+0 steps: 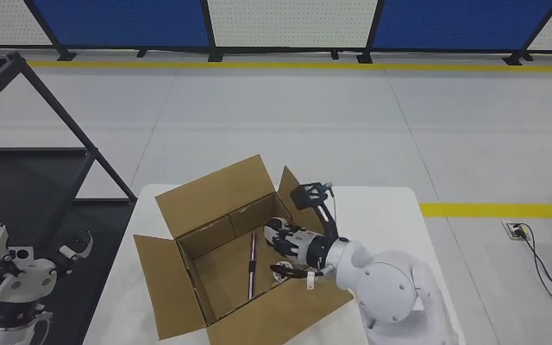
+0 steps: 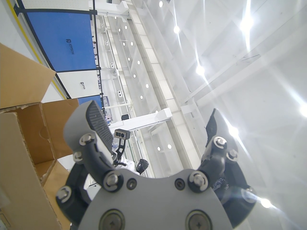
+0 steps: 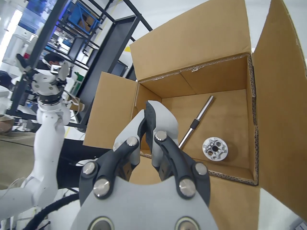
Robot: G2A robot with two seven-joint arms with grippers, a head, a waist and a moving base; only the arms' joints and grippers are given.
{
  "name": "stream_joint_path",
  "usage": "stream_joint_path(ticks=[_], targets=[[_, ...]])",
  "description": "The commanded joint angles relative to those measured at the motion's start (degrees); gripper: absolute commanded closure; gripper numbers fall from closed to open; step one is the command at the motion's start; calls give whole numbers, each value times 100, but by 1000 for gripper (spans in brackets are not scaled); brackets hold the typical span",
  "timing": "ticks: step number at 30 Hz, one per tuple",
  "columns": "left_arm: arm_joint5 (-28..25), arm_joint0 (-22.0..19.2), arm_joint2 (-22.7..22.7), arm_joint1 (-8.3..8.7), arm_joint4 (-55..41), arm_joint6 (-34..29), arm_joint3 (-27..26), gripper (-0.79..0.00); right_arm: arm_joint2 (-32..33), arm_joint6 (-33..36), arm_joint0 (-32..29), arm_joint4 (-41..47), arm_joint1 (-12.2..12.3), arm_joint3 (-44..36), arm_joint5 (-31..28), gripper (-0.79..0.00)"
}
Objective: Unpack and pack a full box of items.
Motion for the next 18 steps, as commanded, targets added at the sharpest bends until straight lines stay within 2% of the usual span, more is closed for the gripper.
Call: stream_joint_path(ticks=[1,2,3,4,5,18], targets=[[-19,15,-55,3,-32,-25,44,-785,-331,-95,195,-335,-21,126,148,0],[-27,22,-82,5,-41,-40,62,-785,-471,-135,305,-519,-32,207,229,0],[-43,29,-111,7,-52,-42,83,-785,-625,-155,413,-698,-44,296,305,-92],[-48,34,-135,8,-77,-52,95,-785,-767,-160,516,-810,-62,383,402,-292],[-46,42,-158,10,-94,-75,108,-785,-884,-171,611,-879,-80,452,483,-785],[-39,53,-189,13,-113,-113,120,-785,-946,-154,670,-920,-89,495,520,-785]])
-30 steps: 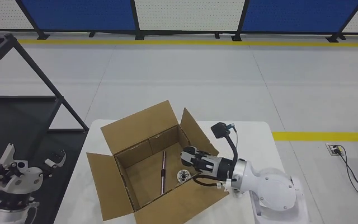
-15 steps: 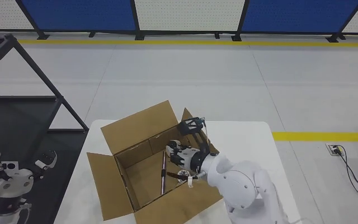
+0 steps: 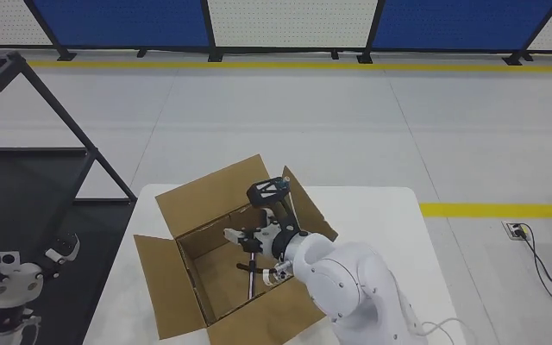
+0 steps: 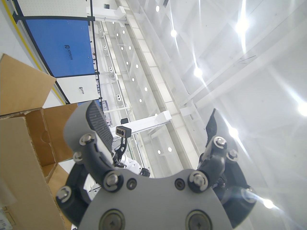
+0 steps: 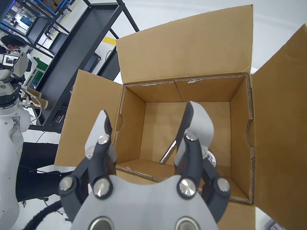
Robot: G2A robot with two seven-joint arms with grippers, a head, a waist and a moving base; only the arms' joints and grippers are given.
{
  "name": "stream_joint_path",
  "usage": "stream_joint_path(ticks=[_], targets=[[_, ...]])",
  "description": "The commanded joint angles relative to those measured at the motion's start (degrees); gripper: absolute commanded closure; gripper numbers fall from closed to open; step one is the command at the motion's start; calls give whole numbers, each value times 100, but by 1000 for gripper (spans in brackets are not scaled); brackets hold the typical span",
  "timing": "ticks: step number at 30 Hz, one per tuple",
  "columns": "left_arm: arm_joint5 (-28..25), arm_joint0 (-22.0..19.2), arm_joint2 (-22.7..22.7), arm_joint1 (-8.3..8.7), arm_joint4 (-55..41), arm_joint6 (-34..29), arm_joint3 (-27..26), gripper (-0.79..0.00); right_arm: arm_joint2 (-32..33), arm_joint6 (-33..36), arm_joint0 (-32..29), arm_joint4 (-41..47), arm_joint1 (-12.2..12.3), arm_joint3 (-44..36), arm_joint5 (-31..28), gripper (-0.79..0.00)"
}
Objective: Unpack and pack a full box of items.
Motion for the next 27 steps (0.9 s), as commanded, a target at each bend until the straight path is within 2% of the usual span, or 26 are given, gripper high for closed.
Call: stream_joint_path(ticks=[1,6,8,16,20,27], targets=[[0,0,0,0,0,0,0,-785,0,0,0,0,0,0,0,-785],[13,-4,99,6,397,321,-19,-785,-65,-65,-35,-37,-3,84,4,-785],[38,11,137,12,548,375,4,-785,-334,-57,135,-139,-56,383,260,-785],[12,175,131,32,1024,449,151,-785,-1506,244,1550,-299,-516,2415,1954,-785],[-20,211,75,35,961,407,221,-785,-2025,717,2080,-443,-774,3372,2616,-785],[-22,204,69,43,892,378,190,-785,-2241,762,2473,-132,-1139,4807,2706,-785]])
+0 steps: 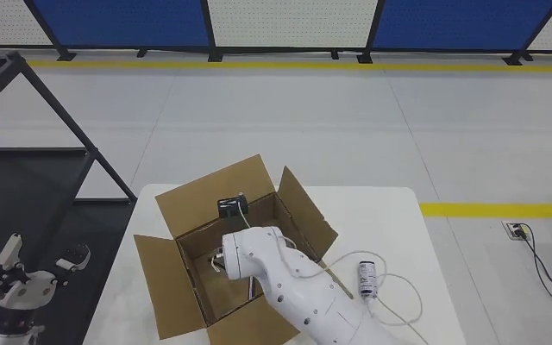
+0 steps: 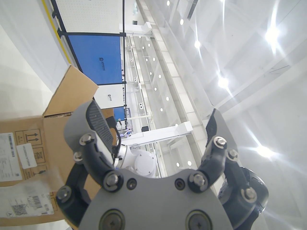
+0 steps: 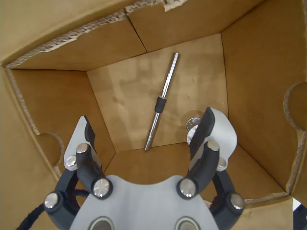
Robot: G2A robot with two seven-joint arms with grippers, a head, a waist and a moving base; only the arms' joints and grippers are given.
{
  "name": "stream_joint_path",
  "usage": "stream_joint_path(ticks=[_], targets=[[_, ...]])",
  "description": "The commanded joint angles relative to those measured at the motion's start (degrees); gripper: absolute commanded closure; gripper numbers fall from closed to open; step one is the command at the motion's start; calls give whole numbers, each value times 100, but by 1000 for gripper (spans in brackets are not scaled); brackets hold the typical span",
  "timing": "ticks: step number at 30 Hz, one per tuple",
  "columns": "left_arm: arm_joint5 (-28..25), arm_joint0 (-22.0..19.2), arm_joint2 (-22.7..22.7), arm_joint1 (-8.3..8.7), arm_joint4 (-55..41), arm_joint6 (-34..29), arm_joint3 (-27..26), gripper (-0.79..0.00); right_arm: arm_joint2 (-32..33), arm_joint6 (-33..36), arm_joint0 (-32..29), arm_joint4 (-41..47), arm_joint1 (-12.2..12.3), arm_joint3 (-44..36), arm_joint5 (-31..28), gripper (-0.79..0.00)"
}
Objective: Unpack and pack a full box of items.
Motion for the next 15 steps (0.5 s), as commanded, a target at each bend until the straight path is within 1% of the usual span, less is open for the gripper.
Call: stream_joint_path(ticks=[1,4,15], targets=[[6,-19,32,3,19,5,-24,-785,1,-41,75,144,-103,429,41,-785],[5,-49,86,6,51,23,-51,-785,-58,-32,203,291,-252,928,32,-785],[-66,-66,149,7,156,107,-76,-785,-57,-79,174,296,-253,933,14,-785]])
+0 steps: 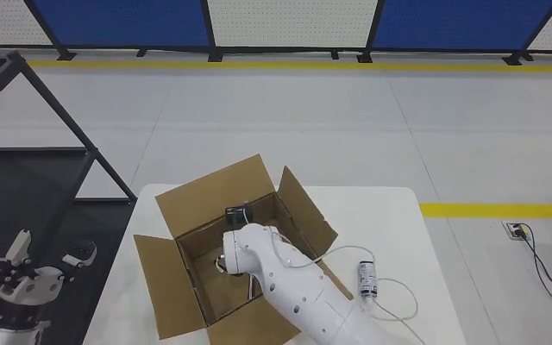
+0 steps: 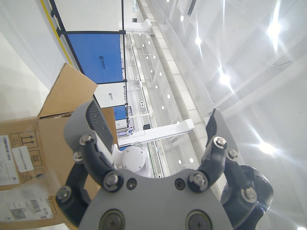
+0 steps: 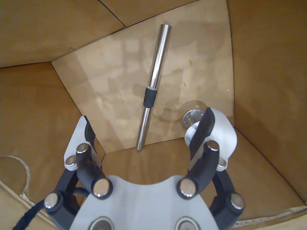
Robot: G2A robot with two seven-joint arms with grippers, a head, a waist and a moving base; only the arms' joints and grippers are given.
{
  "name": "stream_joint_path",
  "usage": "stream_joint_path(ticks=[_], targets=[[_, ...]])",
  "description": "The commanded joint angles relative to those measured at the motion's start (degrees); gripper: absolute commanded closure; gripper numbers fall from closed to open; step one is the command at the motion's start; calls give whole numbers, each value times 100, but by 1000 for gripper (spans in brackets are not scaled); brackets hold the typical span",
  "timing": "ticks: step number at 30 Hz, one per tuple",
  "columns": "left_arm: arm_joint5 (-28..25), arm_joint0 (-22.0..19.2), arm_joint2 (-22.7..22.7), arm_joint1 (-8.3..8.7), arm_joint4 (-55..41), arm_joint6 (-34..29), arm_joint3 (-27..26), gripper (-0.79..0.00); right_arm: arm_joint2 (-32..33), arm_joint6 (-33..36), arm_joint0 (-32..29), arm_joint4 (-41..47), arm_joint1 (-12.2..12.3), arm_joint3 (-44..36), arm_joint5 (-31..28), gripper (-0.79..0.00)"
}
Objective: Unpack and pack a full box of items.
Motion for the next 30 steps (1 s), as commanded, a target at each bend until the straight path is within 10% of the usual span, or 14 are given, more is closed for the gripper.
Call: stream_joint_path(ticks=[1,11,18,30], targets=[[1,0,0,0,-1,0,0,-785,8,-166,-92,27,-4,25,-57,-785],[1,0,0,0,-1,0,0,-785,40,-702,-39,376,-260,1012,-276,-785],[1,0,0,0,-1,0,0,-785,8,-1061,54,452,-442,1469,-352,-391],[1,0,0,0,-1,0,0,-785,5,-1441,189,547,-738,2109,-140,-292]])
